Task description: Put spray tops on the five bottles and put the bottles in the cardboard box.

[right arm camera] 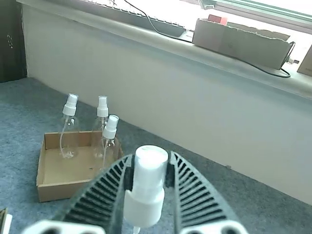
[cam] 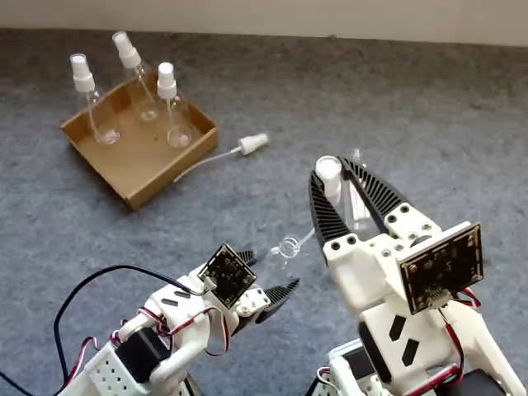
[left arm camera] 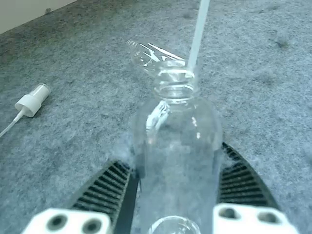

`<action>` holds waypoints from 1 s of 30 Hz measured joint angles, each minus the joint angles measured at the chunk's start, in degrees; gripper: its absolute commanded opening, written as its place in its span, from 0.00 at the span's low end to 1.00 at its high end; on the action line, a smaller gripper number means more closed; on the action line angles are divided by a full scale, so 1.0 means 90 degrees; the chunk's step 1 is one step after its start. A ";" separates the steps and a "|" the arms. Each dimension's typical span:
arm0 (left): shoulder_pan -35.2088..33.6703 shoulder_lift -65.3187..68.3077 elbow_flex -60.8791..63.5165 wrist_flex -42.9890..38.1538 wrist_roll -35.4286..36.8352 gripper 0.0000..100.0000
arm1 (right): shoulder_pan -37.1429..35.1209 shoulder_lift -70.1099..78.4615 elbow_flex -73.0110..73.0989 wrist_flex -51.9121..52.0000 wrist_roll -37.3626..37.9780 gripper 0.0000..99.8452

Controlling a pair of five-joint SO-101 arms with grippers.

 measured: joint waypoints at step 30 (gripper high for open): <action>-0.0557 0.0000 0.0440 -0.1387 0.0000 0.08 | -0.0596 0.0039 0.2227 0.0078 0.0000 0.01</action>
